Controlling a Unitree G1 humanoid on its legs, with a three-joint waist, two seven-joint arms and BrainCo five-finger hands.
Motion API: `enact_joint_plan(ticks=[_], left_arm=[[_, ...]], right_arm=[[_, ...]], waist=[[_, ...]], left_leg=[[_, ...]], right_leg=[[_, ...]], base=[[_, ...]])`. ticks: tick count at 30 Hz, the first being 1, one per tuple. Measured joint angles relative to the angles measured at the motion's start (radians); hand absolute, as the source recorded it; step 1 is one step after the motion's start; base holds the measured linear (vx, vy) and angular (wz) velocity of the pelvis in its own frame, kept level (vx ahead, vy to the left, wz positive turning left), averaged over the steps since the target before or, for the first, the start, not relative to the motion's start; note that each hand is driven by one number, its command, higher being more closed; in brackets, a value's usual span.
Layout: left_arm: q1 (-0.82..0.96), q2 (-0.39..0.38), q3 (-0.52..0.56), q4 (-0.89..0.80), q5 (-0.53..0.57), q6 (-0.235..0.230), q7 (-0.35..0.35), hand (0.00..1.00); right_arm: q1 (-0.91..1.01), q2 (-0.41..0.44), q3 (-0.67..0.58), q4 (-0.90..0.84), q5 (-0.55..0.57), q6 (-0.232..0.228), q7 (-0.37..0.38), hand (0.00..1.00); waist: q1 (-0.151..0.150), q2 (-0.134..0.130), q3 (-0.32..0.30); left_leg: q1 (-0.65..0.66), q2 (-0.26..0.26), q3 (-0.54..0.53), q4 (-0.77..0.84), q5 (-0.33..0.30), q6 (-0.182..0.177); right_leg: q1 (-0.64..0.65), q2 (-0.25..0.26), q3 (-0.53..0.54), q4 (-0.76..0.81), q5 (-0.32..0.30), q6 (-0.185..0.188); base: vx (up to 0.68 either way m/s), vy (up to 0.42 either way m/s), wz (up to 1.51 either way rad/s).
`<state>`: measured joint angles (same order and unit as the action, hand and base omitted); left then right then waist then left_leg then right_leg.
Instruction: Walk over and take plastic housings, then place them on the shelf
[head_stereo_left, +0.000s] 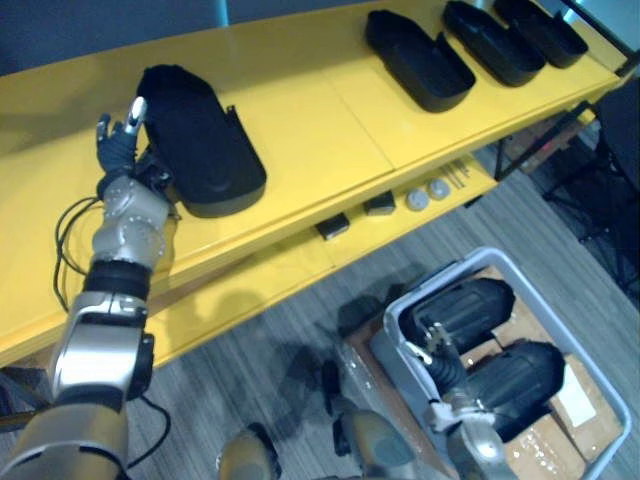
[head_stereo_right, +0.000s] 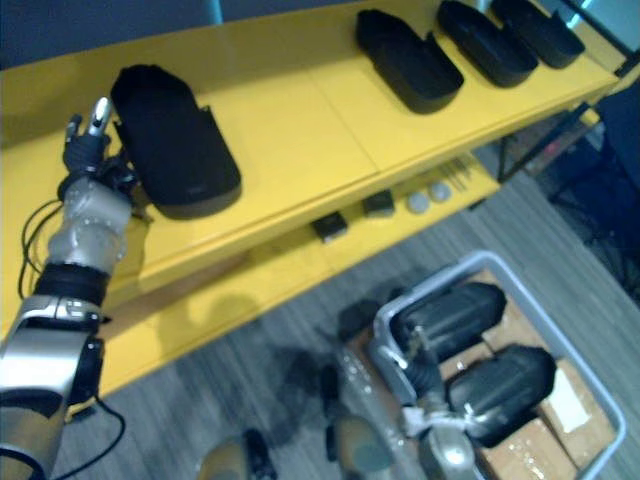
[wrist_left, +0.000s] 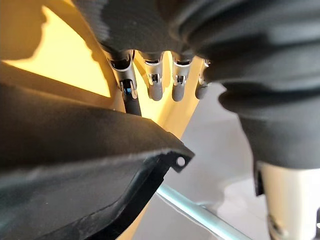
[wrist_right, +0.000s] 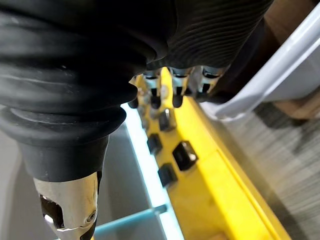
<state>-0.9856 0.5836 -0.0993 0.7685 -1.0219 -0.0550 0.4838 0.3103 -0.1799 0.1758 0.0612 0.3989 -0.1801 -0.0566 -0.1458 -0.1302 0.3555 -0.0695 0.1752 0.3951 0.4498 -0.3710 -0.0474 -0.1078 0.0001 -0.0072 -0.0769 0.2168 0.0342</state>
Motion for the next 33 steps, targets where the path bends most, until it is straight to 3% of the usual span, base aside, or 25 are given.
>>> enact_joint_plan(ticks=[7,18,24,26,28,31,33], left_arm=[[-0.003,-0.016,0.0,-0.023,0.0,-0.009,0.062,0.0],[-0.003,-0.047,0.009,-0.042,0.002,-0.048,0.084,0.0],[0.034,-0.047,0.081,-0.094,0.124,-0.053,0.103,0.0],[0.117,-0.061,0.129,-0.174,0.196,-0.068,0.101,0.0],[0.24,-0.105,0.183,-0.286,0.261,-0.078,0.097,0.0],[0.452,-0.175,0.226,-0.52,0.349,-0.085,0.089,0.0],[0.62,-0.232,0.241,-0.703,0.446,-0.093,0.089,0.0]], right_arm=[[0.003,0.022,0.006,0.034,0.0,-0.012,-0.011,0.0],[0.003,0.022,0.025,0.019,-0.016,-0.044,-0.018,0.0],[-0.007,0.022,0.01,-0.215,-0.126,-0.129,-0.15,0.0],[-0.023,0.022,-0.027,-0.3,-0.161,-0.166,-0.193,0.0],[-0.039,0.016,-0.079,-0.357,-0.175,-0.175,-0.214,0.0],[-0.062,-0.008,-0.119,-0.38,-0.183,-0.2,-0.243,0.0],[-0.118,-0.033,-0.138,-0.382,-0.22,-0.212,-0.315,0.0]], waist=[[-0.008,-0.005,-0.001],[-0.008,-0.005,-0.001],[-0.003,-0.002,-0.004],[-0.003,0.011,-0.036],[0.01,0.041,-0.064],[0.033,0.084,-0.13],[0.064,0.107,-0.147]], left_leg=[[0.0,0.006,0.003,0.004,-0.001,0.0],[0.007,-0.009,0.002,-0.022,0.01,-0.002],[0.047,-0.031,0.0,-0.081,0.043,-0.006],[0.057,-0.041,-0.003,-0.105,0.055,-0.003],[0.093,-0.051,-0.008,-0.149,0.07,-0.003],[0.116,-0.068,-0.029,-0.2,0.093,0.001],[0.158,-0.082,-0.044,-0.242,0.114,0.003]], right_leg=[[-0.002,0.005,0.005,0.0,0.0,0.0],[-0.004,-0.001,0.005,-0.001,0.0,-0.001],[0.009,-0.014,0.002,-0.001,-0.001,-0.001],[0.011,-0.019,-0.013,0.0,0.0,-0.001],[0.038,-0.022,-0.024,-0.001,-0.001,-0.002],[0.052,-0.031,-0.054,-0.001,-0.005,-0.007],[0.082,-0.038,-0.078,-0.001,-0.007,-0.008]], base=[[0.0,0.0,0.0],[0.0,0.0,0.0],[0.01,-0.007,0.03],[0.03,-0.013,0.08],[0.05,0.012,0.12],[0.05,0.009,0.24],[0.0,-0.003,0.33]])
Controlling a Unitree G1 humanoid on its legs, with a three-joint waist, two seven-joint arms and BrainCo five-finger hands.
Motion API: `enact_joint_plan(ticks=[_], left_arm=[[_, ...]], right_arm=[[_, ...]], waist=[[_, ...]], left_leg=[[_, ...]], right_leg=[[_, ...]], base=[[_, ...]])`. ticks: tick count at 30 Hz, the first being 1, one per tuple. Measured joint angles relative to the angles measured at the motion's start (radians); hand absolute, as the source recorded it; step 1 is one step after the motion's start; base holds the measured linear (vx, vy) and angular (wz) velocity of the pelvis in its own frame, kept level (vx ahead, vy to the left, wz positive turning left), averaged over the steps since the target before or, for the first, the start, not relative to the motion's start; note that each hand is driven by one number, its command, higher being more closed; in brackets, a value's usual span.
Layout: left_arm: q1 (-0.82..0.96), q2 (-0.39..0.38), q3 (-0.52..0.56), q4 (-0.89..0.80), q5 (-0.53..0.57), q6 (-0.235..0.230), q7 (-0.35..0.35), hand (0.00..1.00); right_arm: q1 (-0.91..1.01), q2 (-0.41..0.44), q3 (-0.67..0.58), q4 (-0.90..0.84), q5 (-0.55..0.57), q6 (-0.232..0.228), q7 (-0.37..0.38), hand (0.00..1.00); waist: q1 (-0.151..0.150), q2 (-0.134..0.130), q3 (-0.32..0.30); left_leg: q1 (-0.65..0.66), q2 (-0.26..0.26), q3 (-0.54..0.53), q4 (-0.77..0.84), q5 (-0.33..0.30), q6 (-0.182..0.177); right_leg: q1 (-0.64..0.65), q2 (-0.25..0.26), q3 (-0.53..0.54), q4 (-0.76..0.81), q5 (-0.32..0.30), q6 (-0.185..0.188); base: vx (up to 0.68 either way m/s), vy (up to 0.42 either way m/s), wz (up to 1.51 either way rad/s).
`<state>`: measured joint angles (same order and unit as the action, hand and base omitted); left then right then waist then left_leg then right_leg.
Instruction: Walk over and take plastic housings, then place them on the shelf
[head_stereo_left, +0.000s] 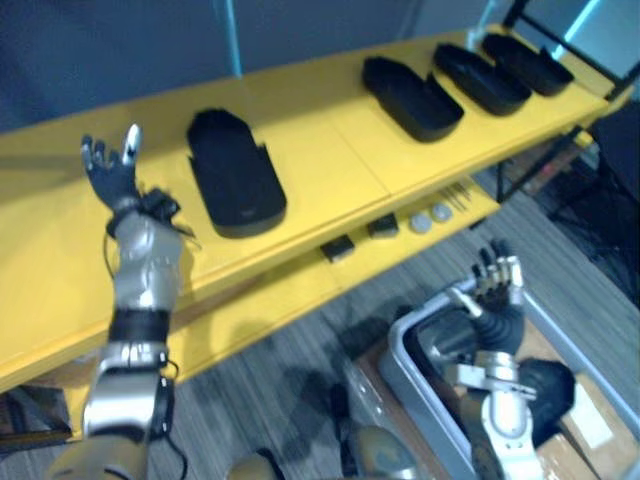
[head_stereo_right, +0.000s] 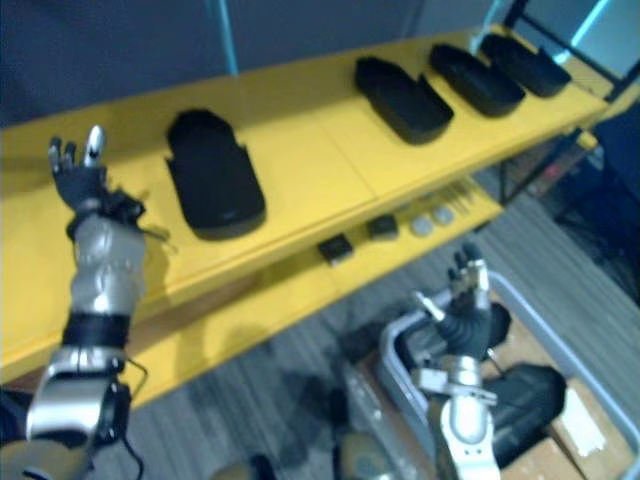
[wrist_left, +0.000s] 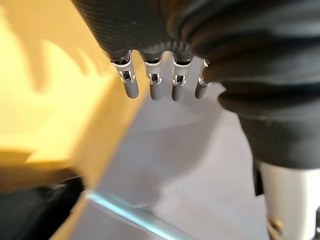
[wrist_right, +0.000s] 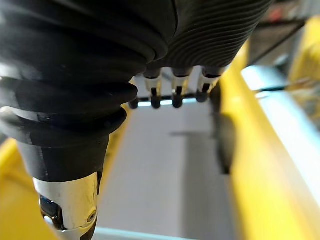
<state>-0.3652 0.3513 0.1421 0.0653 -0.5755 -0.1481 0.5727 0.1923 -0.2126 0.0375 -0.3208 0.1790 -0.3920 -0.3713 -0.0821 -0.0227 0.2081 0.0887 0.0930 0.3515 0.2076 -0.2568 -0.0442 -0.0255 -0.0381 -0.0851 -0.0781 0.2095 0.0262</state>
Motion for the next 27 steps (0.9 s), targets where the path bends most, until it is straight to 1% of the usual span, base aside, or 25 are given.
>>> enact_joint_plan(ticks=[1,2,3,5,6,7,8,9,11,12,14,15,17,18,20,21,23,24,25,26,27], left_arm=[[0.089,-0.037,-0.001,-0.094,0.045,-0.003,-0.001,0.0],[0.131,-0.052,0.0,-0.14,0.063,-0.003,-0.002,0.0],[0.214,-0.067,0.0,-0.224,0.097,-0.003,-0.01,0.0],[0.351,-0.096,0.005,-0.345,0.127,-0.003,-0.07,0.0],[0.414,-0.11,0.002,-0.386,0.157,-0.002,-0.119,0.0],[0.44,-0.118,0.002,-0.401,0.166,-0.002,-0.144,0.0],[0.485,-0.129,0.002,-0.42,0.183,-0.002,-0.189,0.0],[0.52,-0.13,0.0,-0.432,0.189,-0.002,-0.244,0.0],[0.562,-0.134,-0.011,-0.453,0.19,-0.003,-0.327,0.0],[0.601,-0.145,-0.027,-0.482,0.188,-0.005,-0.402,0.0],[0.648,-0.167,-0.074,-0.5,0.18,-0.005,-0.542,0.0],[0.655,-0.168,-0.091,-0.499,0.177,0.0,-0.578,0.0],[0.682,-0.167,-0.127,-0.491,0.178,0.028,-0.705,0.0],[0.682,-0.166,-0.131,-0.477,0.186,0.034,-0.727,0.0],[0.679,-0.161,-0.145,-0.394,0.222,0.089,-0.784,0.0],[0.684,-0.159,-0.159,-0.356,0.239,0.108,-0.799,0.0],[0.695,-0.159,-0.189,-0.296,0.228,0.147,-0.8,0.0],[0.711,-0.161,-0.22,-0.238,0.225,0.17,-0.8,0.0],[0.717,-0.16,-0.234,-0.214,0.22,0.18,-0.799,0.0],[0.724,-0.161,-0.259,-0.159,0.219,0.194,-0.8,0.0],[0.73,-0.163,-0.287,-0.102,0.214,0.199,-0.789,0.0]], right_arm=[[-0.033,-0.011,-0.013,-0.016,-0.006,-0.01,-0.035,0.0],[-0.051,-0.016,-0.017,-0.024,-0.006,-0.022,-0.05,0.0],[-0.089,-0.02,-0.016,-0.04,-0.005,-0.042,-0.069,0.0],[-0.138,-0.022,-0.002,-0.066,0.005,-0.062,-0.059,0.0],[-0.163,-0.023,0.013,-0.068,0.011,-0.063,-0.043,0.0],[-0.172,-0.025,0.026,-0.068,0.024,-0.06,-0.032,0.0],[-0.191,-0.025,0.055,-0.068,0.046,-0.052,0.0,0.0],[-0.212,-0.025,0.084,-0.067,0.057,-0.035,0.033,0.0],[-0.232,-0.026,0.118,-0.056,0.072,-0.019,0.076,0.0],[-0.254,-0.026,0.144,-0.043,0.084,-0.001,0.11,0.0],[-0.295,-0.026,0.175,0.001,0.087,0.012,0.159,0.0],[-0.307,-0.025,0.183,0.016,0.093,0.015,0.173,0.0],[-0.382,-0.025,0.234,0.107,0.105,0.025,0.222,0.0],[-0.4,-0.026,0.247,0.13,0.105,0.026,0.231,0.0],[-0.464,-0.028,0.302,0.187,0.132,0.032,0.273,0.0],[-0.486,-0.029,0.32,0.2,0.152,0.039,0.294,0.0],[-0.524,-0.028,0.35,0.229,0.192,0.044,0.336,0.0],[-0.558,-0.022,0.374,0.26,0.222,0.05,0.375,0.0],[-0.579,-0.014,0.385,0.278,0.234,0.055,0.392,0.0],[-0.617,-0.004,0.402,0.323,0.244,0.065,0.418,0.0],[-0.65,0.012,0.421,0.37,0.258,0.079,0.44,0.0]], waist=[[0.017,0.014,-0.015],[0.023,0.018,-0.021],[0.041,0.021,-0.026],[0.076,0.018,-0.046],[0.079,0.018,-0.051],[0.086,0.018,-0.056],[0.105,0.02,-0.067],[0.114,0.019,-0.071],[0.126,0.017,-0.081],[0.13,0.015,-0.085],[0.146,0.017,-0.093],[0.151,0.019,-0.097],[0.156,0.021,-0.103],[0.158,0.022,-0.104],[0.18,0.029,-0.108],[0.184,0.03,-0.109],[0.185,0.03,-0.109],[0.193,0.029,-0.111],[0.199,0.029,-0.111],[0.21,0.029,-0.111],[0.216,0.028,-0.111]], left_leg=[[0.001,-0.005,-0.018,-0.008,0.005,0.003],[0.0,-0.009,-0.029,-0.009,0.008,0.005],[0.001,-0.016,-0.043,-0.013,0.014,0.008],[-0.001,-0.03,-0.067,-0.024,0.024,0.01],[-0.001,-0.036,-0.094,-0.031,0.033,0.01],[-0.001,-0.038,-0.101,-0.035,0.037,0.01],[-0.001,-0.038,-0.109,-0.042,0.043,0.007],[-0.002,-0.04,-0.127,-0.049,0.049,0.004],[-0.003,-0.042,-0.143,-0.063,0.057,0.005],[-0.004,-0.041,-0.154,-0.067,0.064,0.002],[-0.009,-0.041,-0.171,-0.073,0.074,0.001],[-0.013,-0.042,-0.18,-0.075,0.078,0.002],[-0.02,-0.042,-0.198,-0.08,0.085,-0.001],[-0.02,-0.042,-0.204,-0.081,0.088,-0.002],[-0.018,-0.041,-0.209,-0.085,0.089,-0.002],[-0.019,-0.043,-0.213,-0.085,0.089,-0.001],[-0.019,-0.046,-0.23,-0.085,0.091,0.001],[-0.019,-0.05,-0.238,-0.088,0.093,0.003],[-0.019,-0.051,-0.238,-0.091,0.094,0.004],[-0.02,-0.054,-0.243,-0.093,0.096,0.007],[-0.022,-0.057,-0.258,-0.095,0.1,0.008]], right_leg=[[0.009,-0.008,-0.014,0.0,-0.003,0.001],[0.013,-0.012,-0.03,-0.001,-0.005,0.001],[0.024,-0.021,-0.053,-0.001,-0.014,0.008],[0.03,-0.037,-0.079,-0.007,-0.038,0.021],[0.045,-0.045,-0.112,-0.01,-0.045,0.022],[0.048,-0.048,-0.123,-0.01,-0.051,0.023],[0.05,-0.049,-0.134,-0.01,-0.056,0.017],[0.056,-0.051,-0.149,-0.01,-0.064,0.021],[0.059,-0.053,-0.167,-0.01,-0.07,0.024],[0.063,-0.053,-0.184,-0.01,-0.072,0.022],[0.064,-0.053,-0.201,-0.01,-0.072,0.022],[0.064,-0.055,-0.211,-0.01,-0.071,0.022],[0.066,-0.056,-0.233,-0.01,-0.069,0.023],[0.068,-0.056,-0.239,-0.01,-0.069,0.023],[0.071,-0.056,-0.247,-0.005,-0.069,0.023],[0.073,-0.057,-0.251,-0.002,-0.069,0.023],[0.08,-0.061,-0.269,-0.002,-0.069,0.023],[0.085,-0.065,-0.275,-0.002,-0.068,0.023],[0.084,-0.066,-0.275,-0.002,-0.068,0.024],[0.085,-0.069,-0.279,-0.002,-0.067,0.025],[0.09,-0.072,-0.296,-0.002,-0.067,0.025]], base=[[-0.03,-0.001,0.33],[-0.06,-0.009,0.48],[-0.07,-0.02,0.38],[-0.09,-0.055,0.45],[-0.08,-0.06,0.56],[-0.07,-0.053,0.53],[-0.06,-0.058,0.35],[-0.05,-0.065,0.36],[-0.02,-0.047,0.32],[0.01,-0.042,0.26],[0.01,-0.037,0.27],[0.02,-0.027,0.33],[0.03,-0.026,0.28],[0.04,-0.023,0.18],[0.04,-0.015,0.12],[0.03,-0.006,0.08],[0.02,0.002,0.22],[0.0,0.006,0.22],[-0.02,0.006,0.15],[-0.03,-0.009,0.16],[-0.03,-0.008,0.25]])
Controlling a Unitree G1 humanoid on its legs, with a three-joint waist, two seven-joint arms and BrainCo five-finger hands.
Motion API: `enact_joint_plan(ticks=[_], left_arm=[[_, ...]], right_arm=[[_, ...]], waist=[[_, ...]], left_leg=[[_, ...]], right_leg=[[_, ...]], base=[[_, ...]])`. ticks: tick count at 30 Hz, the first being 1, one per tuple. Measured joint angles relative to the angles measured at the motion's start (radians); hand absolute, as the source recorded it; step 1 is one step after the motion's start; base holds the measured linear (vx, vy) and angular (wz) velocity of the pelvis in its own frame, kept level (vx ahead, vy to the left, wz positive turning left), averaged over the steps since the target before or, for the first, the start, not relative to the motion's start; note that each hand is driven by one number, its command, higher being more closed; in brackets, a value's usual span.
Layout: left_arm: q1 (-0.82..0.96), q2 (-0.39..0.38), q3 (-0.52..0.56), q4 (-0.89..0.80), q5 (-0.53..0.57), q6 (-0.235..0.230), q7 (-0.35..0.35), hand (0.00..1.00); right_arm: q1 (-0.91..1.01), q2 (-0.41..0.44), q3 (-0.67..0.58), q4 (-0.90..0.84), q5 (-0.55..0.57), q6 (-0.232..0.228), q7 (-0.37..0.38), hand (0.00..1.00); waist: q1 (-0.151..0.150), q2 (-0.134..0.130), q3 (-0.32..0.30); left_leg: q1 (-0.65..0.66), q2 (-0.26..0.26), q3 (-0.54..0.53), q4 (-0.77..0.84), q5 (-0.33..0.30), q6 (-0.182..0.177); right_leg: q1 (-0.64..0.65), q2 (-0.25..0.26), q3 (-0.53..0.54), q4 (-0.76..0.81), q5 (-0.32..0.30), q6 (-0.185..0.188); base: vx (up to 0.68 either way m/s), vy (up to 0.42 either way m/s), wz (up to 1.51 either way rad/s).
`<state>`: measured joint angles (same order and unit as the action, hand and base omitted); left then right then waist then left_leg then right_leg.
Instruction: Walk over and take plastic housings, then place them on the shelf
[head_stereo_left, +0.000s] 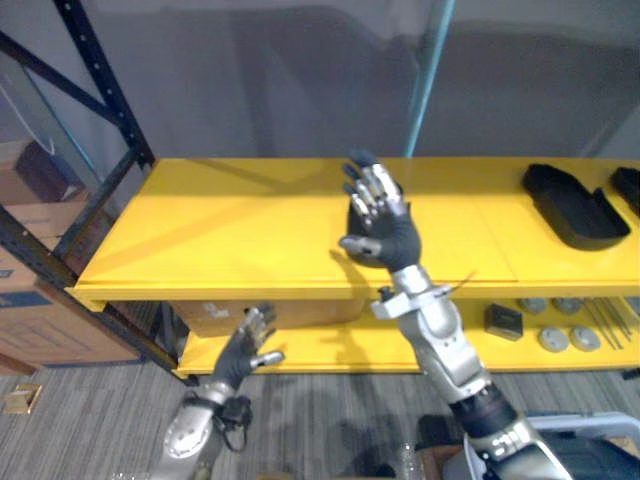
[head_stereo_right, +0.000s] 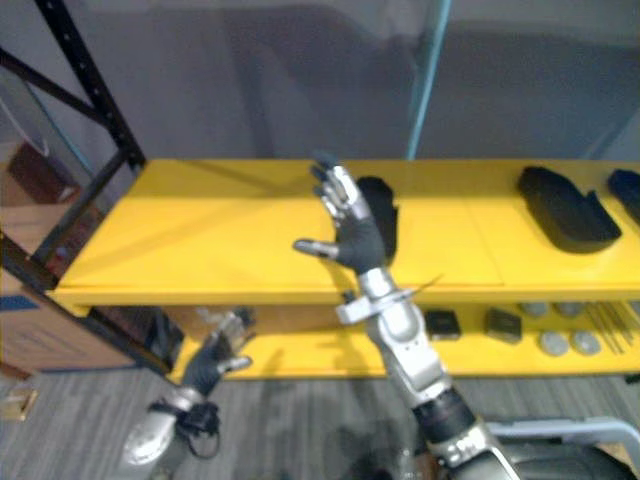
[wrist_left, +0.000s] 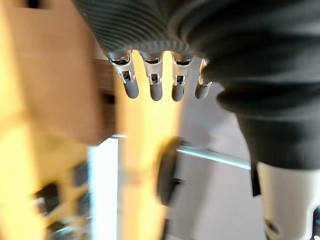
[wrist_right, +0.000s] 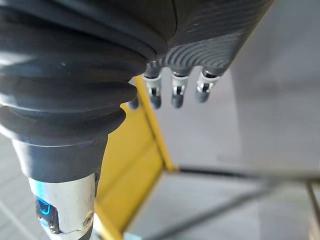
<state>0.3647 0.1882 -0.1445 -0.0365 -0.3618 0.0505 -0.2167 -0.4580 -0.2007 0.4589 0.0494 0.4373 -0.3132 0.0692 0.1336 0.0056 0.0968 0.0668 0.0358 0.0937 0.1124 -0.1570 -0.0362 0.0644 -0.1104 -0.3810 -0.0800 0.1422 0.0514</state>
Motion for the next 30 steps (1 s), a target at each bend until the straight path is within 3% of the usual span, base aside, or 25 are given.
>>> enact_joint_plan(ticks=[3,6,9,15,21,30], left_arm=[[0.018,-0.006,-0.035,0.109,-0.025,0.005,0.042,0.0],[0.033,-0.038,-0.034,0.244,-0.01,-0.032,0.125,0.0],[0.051,-0.049,-0.074,0.346,0.034,-0.11,0.178,0.0],[0.048,-0.077,-0.07,0.531,0.145,-0.222,0.288,0.0],[0.016,-0.089,-0.061,0.586,0.144,-0.308,0.319,0.0],[-0.045,-0.08,0.051,0.697,0.126,-0.329,0.334,0.0]], right_arm=[[-0.03,0.042,0.045,0.054,0.002,0.03,0.022,0.0],[-0.069,0.116,0.094,0.147,-0.002,0.061,0.014,0.0],[-0.097,0.17,0.097,0.274,-0.033,0.089,-0.029,0.0],[-0.16,0.256,0.1,0.506,-0.1,0.096,-0.158,0.0],[-0.3,0.301,0.068,0.688,-0.158,0.099,-0.298,0.0],[-0.431,0.317,-0.042,0.797,-0.181,0.165,-0.407,0.0]], waist=[[0.022,0.0,0.0],[0.031,-0.003,-0.002],[0.072,-0.006,-0.004],[0.088,-0.007,-0.003],[0.129,-0.004,0.032],[0.154,-0.007,0.097]], left_leg=[[-0.001,-0.002,-0.013,-0.002,0.002,0.0],[-0.013,-0.012,-0.045,-0.017,0.019,0.001],[-0.015,-0.013,-0.062,-0.033,0.032,-0.001],[-0.026,-0.01,-0.082,-0.034,0.037,-0.008],[-0.031,-0.008,-0.086,-0.032,0.04,-0.011],[-0.049,-0.01,-0.112,-0.029,0.045,-0.009]], right_leg=[[0.007,-0.002,-0.021,-0.005,-0.001,0.0],[0.007,-0.011,-0.051,-0.006,-0.007,0.003],[0.008,-0.013,-0.065,-0.007,-0.008,0.001],[0.009,-0.011,-0.086,0.0,-0.01,-0.001],[0.008,-0.009,-0.09,0.001,-0.011,-0.002],[0.005,-0.011,-0.115,0.001,-0.016,0.003]], base=[[-0.03,-0.005,0.22],[-0.03,-0.012,0.31],[-0.02,-0.014,0.16],[-0.01,-0.023,0.1],[0.0,-0.004,0.02],[0.02,-0.001,0.09]])
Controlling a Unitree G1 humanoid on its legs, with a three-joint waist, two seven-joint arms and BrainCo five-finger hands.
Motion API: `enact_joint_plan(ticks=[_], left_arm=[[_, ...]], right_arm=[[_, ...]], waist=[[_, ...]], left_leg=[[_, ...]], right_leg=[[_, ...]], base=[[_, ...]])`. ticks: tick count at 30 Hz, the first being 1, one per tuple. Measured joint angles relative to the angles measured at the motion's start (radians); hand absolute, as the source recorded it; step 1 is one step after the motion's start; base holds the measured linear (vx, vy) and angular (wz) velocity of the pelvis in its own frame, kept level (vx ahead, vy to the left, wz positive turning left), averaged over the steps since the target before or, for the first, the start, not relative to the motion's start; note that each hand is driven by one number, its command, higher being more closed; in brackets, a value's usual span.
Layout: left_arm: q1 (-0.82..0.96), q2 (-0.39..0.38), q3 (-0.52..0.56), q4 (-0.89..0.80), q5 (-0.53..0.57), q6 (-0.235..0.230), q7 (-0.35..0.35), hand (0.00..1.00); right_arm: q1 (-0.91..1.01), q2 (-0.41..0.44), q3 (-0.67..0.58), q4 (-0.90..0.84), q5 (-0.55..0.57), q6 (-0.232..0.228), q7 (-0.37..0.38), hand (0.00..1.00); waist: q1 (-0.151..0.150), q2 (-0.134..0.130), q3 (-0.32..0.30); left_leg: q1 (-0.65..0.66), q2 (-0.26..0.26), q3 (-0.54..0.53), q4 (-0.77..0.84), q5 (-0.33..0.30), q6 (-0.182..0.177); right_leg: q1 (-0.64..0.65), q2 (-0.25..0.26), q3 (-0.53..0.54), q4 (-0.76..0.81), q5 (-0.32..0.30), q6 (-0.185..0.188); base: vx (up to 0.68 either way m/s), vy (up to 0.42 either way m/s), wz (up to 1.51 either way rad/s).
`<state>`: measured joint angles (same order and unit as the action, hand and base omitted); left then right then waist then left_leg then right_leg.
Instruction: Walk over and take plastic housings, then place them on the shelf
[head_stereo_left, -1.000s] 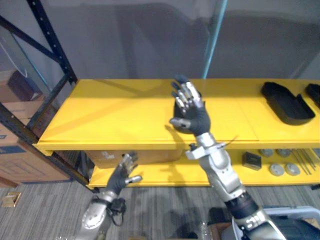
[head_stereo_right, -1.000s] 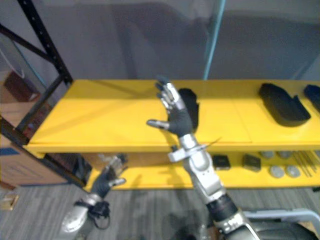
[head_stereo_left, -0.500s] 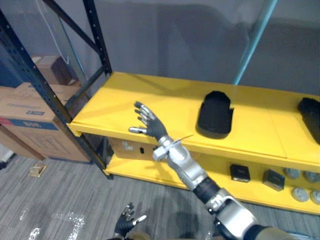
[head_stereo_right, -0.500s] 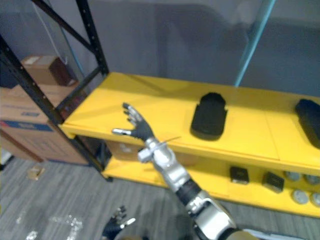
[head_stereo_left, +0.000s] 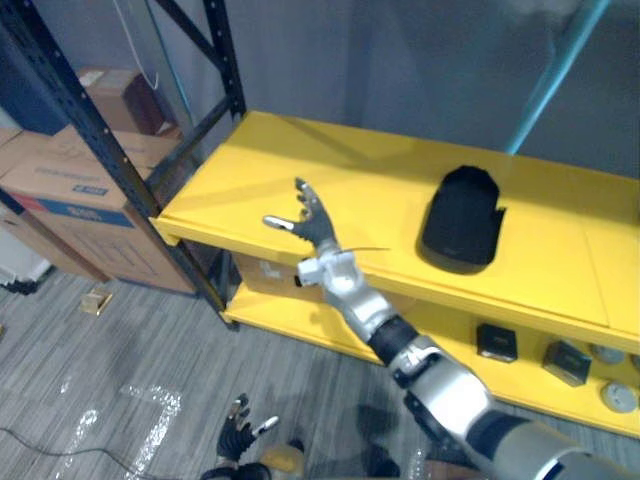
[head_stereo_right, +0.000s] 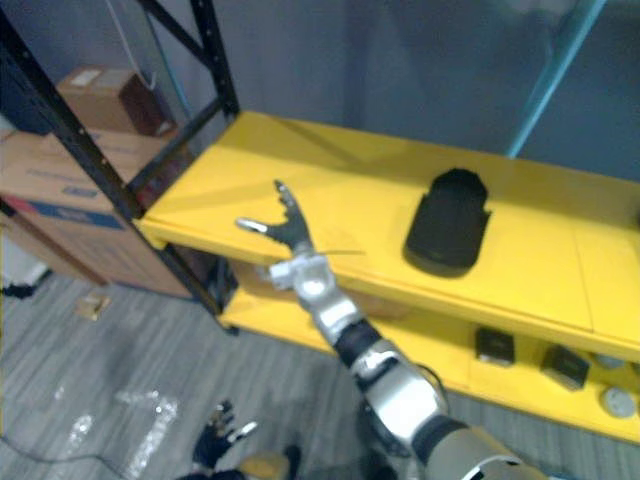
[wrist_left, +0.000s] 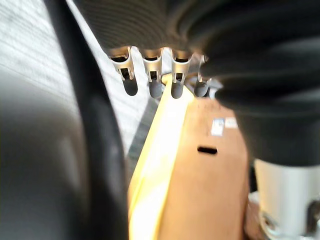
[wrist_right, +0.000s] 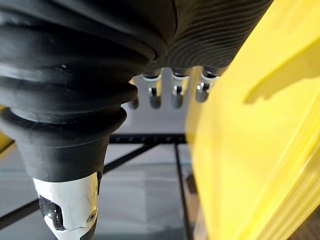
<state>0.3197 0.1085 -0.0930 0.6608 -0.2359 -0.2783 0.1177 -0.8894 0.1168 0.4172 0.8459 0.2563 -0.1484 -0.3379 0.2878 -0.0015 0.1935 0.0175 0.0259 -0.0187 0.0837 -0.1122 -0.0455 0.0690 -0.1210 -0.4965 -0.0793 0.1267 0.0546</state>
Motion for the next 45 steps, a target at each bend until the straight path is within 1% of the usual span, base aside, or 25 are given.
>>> enact_joint_plan(ticks=[2,4,6,9,11,14,15,18,20,22,24,26,30,33,40,45], left_arm=[[-0.008,0.017,0.013,0.074,-0.002,0.022,0.021,0.0],[-0.007,0.031,0.012,0.117,-0.002,0.039,0.027,0.0],[-0.008,0.03,0.016,0.132,-0.003,0.047,0.027,0.0],[-0.02,0.023,0.015,0.141,-0.006,0.047,0.026,0.0],[-0.026,0.018,0.011,0.146,-0.038,0.047,0.026,0.0],[-0.038,0.016,0.004,0.147,-0.046,0.047,0.021,0.0],[-0.039,0.016,0.001,0.149,-0.065,0.046,0.018,0.0],[-0.043,0.011,0.001,0.156,-0.081,0.044,0.018,0.0],[-0.045,0.009,-0.008,0.159,-0.083,0.039,0.018,0.0],[-0.045,0.006,-0.011,0.163,-0.112,0.038,0.018,0.0],[-0.045,0.005,-0.015,0.17,-0.119,0.038,0.019,0.0],[-0.045,0.005,-0.039,0.176,-0.125,0.031,0.018,0.0],[-0.045,0.0,-0.047,0.186,-0.151,0.027,0.016,0.0],[-0.045,0.0,-0.047,0.19,-0.159,0.026,0.011,0.0],[-0.045,0.0,-0.047,0.196,-0.174,0.027,-0.009,0.0],[-0.049,0.0,-0.047,0.195,-0.19,0.025,-0.02,0.0]], right_arm=[[-0.033,-0.005,-0.024,0.01,-0.032,0.006,-0.034,0.0],[-0.071,-0.022,-0.055,0.025,-0.04,0.011,-0.06,0.0],[-0.095,-0.035,-0.081,0.035,-0.045,0.021,-0.08,0.0],[-0.12,-0.073,-0.131,0.043,-0.046,0.034,-0.103,0.0],[-0.134,-0.102,-0.152,0.059,-0.046,0.045,-0.126,0.0],[-0.167,-0.154,-0.209,0.084,-0.045,0.048,-0.174,0.0],[-0.175,-0.17,-0.23,0.089,-0.045,0.048,-0.197,0.0],[-0.182,-0.202,-0.244,0.089,-0.045,0.05,-0.235,0.0],[-0.186,-0.214,-0.27,0.089,-0.046,0.072,-0.263,0.0],[-0.186,-0.23,-0.281,0.09,-0.046,0.085,-0.28,0.0],[-0.198,-0.243,-0.287,0.113,-0.046,0.086,-0.285,0.0],[-0.225,-0.268,-0.308,0.147,-0.044,0.086,-0.291,0.0],[-0.227,-0.312,-0.31,0.152,-0.043,0.085,-0.288,0.0],[-0.228,-0.351,-0.312,0.153,-0.043,0.08,-0.277,0.0],[-0.229,-0.392,-0.322,0.173,-0.043,0.076,-0.269,0.0],[-0.254,-0.427,-0.326,0.193,-0.043,0.054,-0.216,0.0]], waist=[[0.003,-0.003,0.029],[0.007,-0.007,0.05],[0.013,-0.011,0.058],[0.028,0.006,0.088],[0.027,0.015,0.105],[0.026,0.025,0.129],[0.026,0.027,0.132],[0.025,0.034,0.137],[0.022,0.042,0.141],[0.021,0.046,0.143],[0.018,0.051,0.146],[0.014,0.066,0.154],[0.007,0.081,0.164],[0.001,0.083,0.167],[-0.002,0.082,0.168],[-0.005,0.087,0.193]], left_leg=[[-0.005,0.0,0.0,0.012,0.0,-0.001],[-0.016,-0.002,0.0,0.014,0.0,-0.001],[-0.036,-0.003,-0.002,0.019,0.001,-0.001],[-0.041,-0.003,-0.003,0.028,0.002,-0.002],[-0.046,-0.003,-0.008,0.028,0.005,-0.005],[-0.057,-0.003,-0.019,0.019,0.017,-0.007],[-0.058,-0.003,-0.022,0.006,0.026,-0.008],[-0.055,-0.003,-0.022,-0.008,0.033,-0.01],[-0.054,-0.003,-0.022,-0.008,0.033,-0.01],[-0.054,-0.003,-0.022,-0.008,0.033,-0.01],[-0.053,-0.002,-0.022,-0.008,0.033,-0.01],[-0.053,-0.003,-0.022,-0.007,0.035,-0.01],[-0.053,-0.002,-0.022,-0.01,0.04,-0.012],[-0.053,-0.001,-0.021,-0.025,0.05,-0.011],[-0.053,-0.001,-0.02,-0.025,0.05,-0.01],[-0.053,-0.001,-0.019,-0.025,0.052,-0.01]], right_leg=[[0.0,0.0,0.0,0.0,0.0,0.0],[-0.01,-0.002,-0.001,0.0,0.0,0.0],[-0.028,-0.002,-0.001,0.0,0.0,0.0],[-0.033,-0.002,-0.003,0.0,0.0,0.0],[-0.035,-0.002,-0.012,0.0,0.0,0.0],[-0.047,-0.002,-0.021,0.0,0.0,0.0],[-0.053,-0.002,-0.023,0.0,0.0,0.0],[-0.057,-0.001,-0.022,0.0,0.0,0.0],[-0.057,-0.002,-0.02,0.0,0.0,0.0],[-0.058,-0.002,-0.02,0.0,0.0,0.0],[-0.058,-0.002,-0.02,0.0,0.0,0.0],[-0.058,-0.002,-0.019,0.0,0.001,-0.001],[-0.059,-0.002,-0.02,0.0,0.001,-0.002],[-0.067,-0.002,-0.019,0.0,0.003,-0.004],[-0.067,-0.002,-0.019,0.0,0.003,-0.004],[-0.068,-0.002,-0.019,0.0,0.004,-0.006]], base=[[0.02,0.003,0.01],[0.0,0.0,0.0],[0.0,0.0,0.0],[0.0,0.0,0.0],[-0.02,-0.013,0.06],[-0.02,-0.017,0.09],[-0.01,-0.018,0.08],[0.0,-0.005,0.02],[0.01,-0.001,-0.02],[0.01,-0.002,-0.02],[0.0,0.0,0.0],[0.0,0.0,0.0],[0.0,0.0,0.0],[0.0,0.0,0.0],[0.0,0.0,0.0],[0.0,0.0,0.0]])
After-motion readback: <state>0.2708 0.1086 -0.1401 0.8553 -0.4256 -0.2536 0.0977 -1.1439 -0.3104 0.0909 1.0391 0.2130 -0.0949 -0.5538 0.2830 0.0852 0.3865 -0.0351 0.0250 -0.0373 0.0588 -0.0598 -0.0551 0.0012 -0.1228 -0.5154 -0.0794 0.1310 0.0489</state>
